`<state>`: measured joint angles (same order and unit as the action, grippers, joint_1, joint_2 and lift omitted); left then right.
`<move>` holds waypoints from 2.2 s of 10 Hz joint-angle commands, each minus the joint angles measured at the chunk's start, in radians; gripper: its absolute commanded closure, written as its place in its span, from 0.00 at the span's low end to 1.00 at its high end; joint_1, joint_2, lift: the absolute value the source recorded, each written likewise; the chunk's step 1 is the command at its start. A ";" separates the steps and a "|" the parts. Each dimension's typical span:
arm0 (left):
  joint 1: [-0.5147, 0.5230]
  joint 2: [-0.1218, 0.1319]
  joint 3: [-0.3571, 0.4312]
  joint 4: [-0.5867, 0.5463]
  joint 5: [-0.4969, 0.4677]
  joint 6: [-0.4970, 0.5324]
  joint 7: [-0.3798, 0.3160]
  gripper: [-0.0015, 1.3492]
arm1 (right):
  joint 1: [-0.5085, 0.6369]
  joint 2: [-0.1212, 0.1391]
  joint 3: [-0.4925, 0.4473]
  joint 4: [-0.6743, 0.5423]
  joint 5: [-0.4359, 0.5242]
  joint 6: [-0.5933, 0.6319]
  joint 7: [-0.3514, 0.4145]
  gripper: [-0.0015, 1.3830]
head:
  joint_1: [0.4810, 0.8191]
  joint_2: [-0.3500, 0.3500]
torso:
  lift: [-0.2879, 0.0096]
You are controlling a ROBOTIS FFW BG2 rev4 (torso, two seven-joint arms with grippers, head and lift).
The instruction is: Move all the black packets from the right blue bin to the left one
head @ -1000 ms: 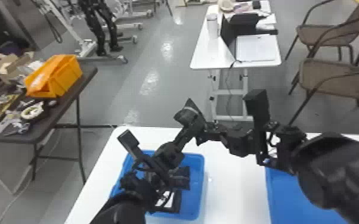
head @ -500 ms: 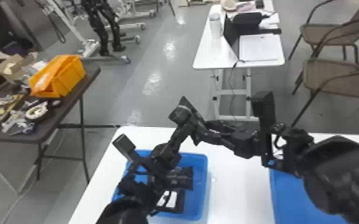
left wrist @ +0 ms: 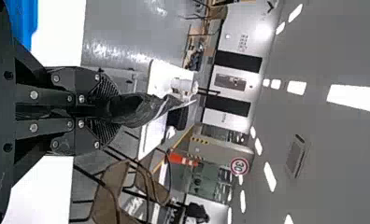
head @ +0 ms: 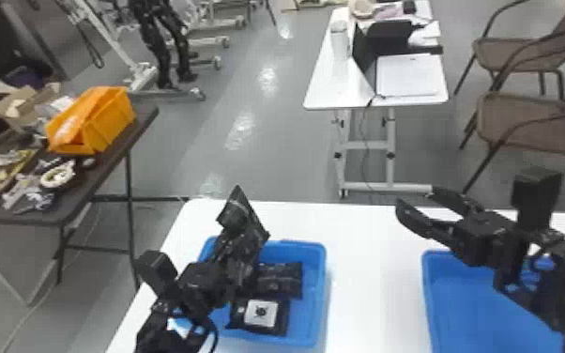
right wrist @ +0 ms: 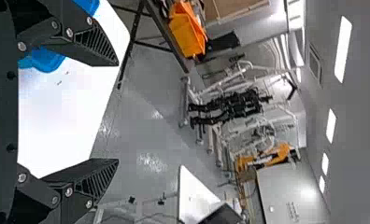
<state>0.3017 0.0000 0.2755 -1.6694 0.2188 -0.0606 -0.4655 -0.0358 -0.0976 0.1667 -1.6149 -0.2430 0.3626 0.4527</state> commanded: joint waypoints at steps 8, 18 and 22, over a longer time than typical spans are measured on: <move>0.186 -0.003 0.057 -0.188 -0.164 -0.163 -0.008 0.11 | 0.476 0.016 -0.199 -0.303 0.140 -0.303 -0.178 0.24 | 0.63 0.66 | 0.97; 0.392 -0.003 -0.072 -0.323 -0.130 -0.151 0.384 0.15 | 0.743 0.099 -0.283 -0.415 0.280 -0.318 -0.252 0.24 | 0.63 0.71 | 0.97; 0.416 0.009 -0.154 -0.306 -0.065 -0.165 0.513 0.15 | 0.749 0.099 -0.285 -0.422 0.303 -0.329 -0.261 0.24 | 0.63 0.66 | 0.97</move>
<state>0.7210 0.0046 0.1252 -1.9764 0.1520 -0.2294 0.0484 0.7142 -0.0031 -0.1181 -2.0375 0.0585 0.0338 0.1916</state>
